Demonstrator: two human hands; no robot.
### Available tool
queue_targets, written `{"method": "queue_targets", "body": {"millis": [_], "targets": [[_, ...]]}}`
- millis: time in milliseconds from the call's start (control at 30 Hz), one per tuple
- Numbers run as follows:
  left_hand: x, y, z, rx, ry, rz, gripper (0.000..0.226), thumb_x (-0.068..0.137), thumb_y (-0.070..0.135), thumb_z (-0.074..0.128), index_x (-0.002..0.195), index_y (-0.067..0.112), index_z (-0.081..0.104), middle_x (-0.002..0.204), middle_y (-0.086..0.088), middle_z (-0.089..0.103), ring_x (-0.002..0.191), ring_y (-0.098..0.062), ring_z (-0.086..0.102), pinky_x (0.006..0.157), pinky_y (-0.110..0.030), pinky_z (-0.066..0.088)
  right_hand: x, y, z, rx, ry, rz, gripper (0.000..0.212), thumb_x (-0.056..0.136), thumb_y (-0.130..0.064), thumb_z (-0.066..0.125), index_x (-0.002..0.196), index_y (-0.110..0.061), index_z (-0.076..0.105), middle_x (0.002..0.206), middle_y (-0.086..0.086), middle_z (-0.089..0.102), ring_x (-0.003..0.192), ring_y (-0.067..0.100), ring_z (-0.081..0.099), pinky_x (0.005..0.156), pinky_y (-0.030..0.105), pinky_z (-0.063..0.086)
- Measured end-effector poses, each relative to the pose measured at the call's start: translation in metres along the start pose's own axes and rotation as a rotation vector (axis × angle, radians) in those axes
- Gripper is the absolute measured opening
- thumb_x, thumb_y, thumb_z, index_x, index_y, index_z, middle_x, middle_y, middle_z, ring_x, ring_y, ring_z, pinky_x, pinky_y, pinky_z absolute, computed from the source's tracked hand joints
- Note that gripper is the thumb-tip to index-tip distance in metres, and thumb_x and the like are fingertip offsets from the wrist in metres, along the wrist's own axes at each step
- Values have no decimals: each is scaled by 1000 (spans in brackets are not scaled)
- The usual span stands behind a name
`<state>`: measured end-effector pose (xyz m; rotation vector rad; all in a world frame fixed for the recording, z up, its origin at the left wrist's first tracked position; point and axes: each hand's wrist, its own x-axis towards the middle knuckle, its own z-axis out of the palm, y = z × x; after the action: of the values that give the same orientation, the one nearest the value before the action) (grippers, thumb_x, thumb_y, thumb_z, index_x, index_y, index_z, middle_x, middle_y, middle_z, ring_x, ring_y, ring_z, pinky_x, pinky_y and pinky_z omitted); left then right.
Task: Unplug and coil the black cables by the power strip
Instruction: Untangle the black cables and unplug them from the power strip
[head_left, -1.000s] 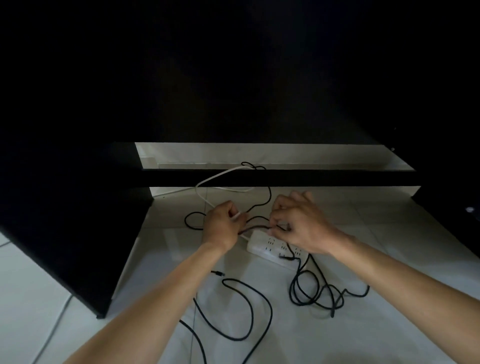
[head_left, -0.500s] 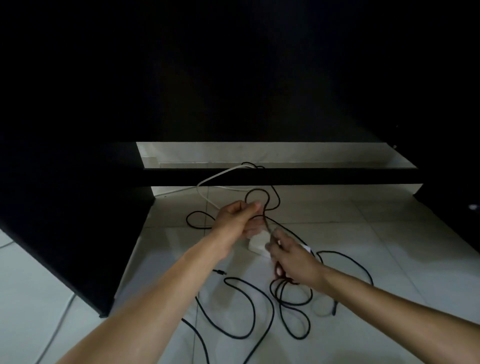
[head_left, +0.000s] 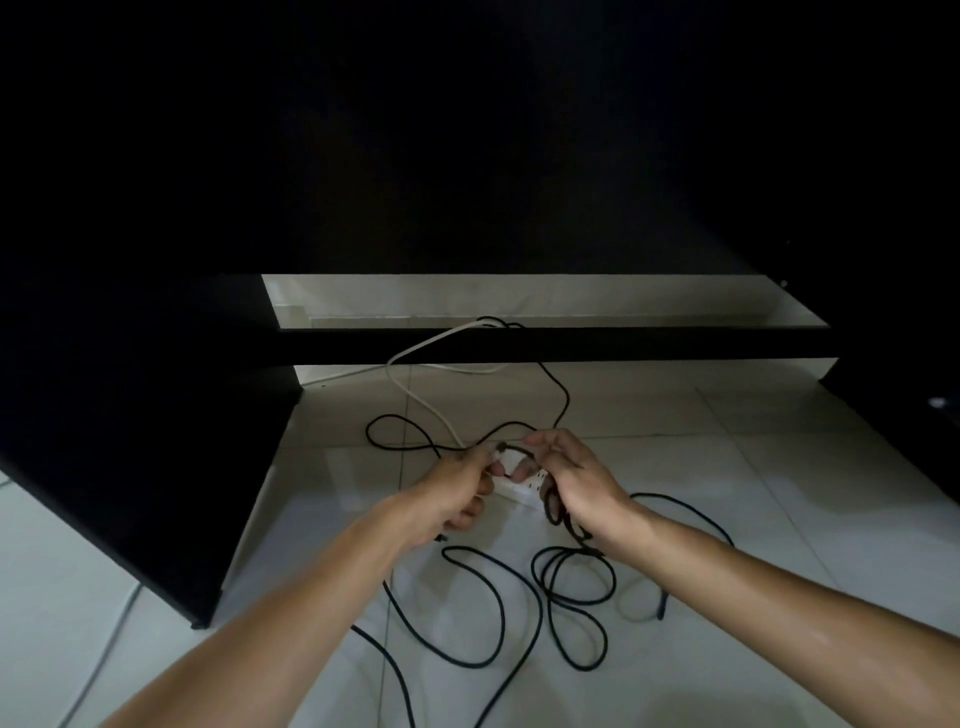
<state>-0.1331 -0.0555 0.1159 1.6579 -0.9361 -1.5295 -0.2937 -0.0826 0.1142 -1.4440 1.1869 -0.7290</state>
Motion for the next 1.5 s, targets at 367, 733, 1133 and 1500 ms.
{"method": "queue_targets", "body": {"millis": [367,733,1133,1500], "targets": [[-4,-5,2,56,89,172,18,95,23,59,101,12,72,70,6,60,50,-4,47,43,-15,37,-5,1,-7,59,-143,37,20,99,-9,56,118,-12,63,101,6,77,77,13,69,73,22,54],[-12,1,-4,125,13,230,16,95,17,57,90,20,72,67,6,56,52,-3,47,49,-18,39,-5,-6,-9,-91,-117,-31,21,96,-10,61,111,-24,65,92,6,77,66,13,68,73,28,56],[-13,-3,1,-276,-38,64,8,94,18,62,92,16,69,64,5,53,50,-7,43,42,-18,33,-6,-12,-10,-138,-112,-112,11,95,-12,64,106,-16,65,88,15,73,59,17,68,62,23,56],[-14,-1,-1,-131,11,78,14,91,19,64,79,20,70,57,8,51,49,-6,38,49,-20,33,-7,-6,-14,-307,-138,-230,11,95,-21,65,98,-32,67,76,0,72,61,21,73,70,38,59]]}}
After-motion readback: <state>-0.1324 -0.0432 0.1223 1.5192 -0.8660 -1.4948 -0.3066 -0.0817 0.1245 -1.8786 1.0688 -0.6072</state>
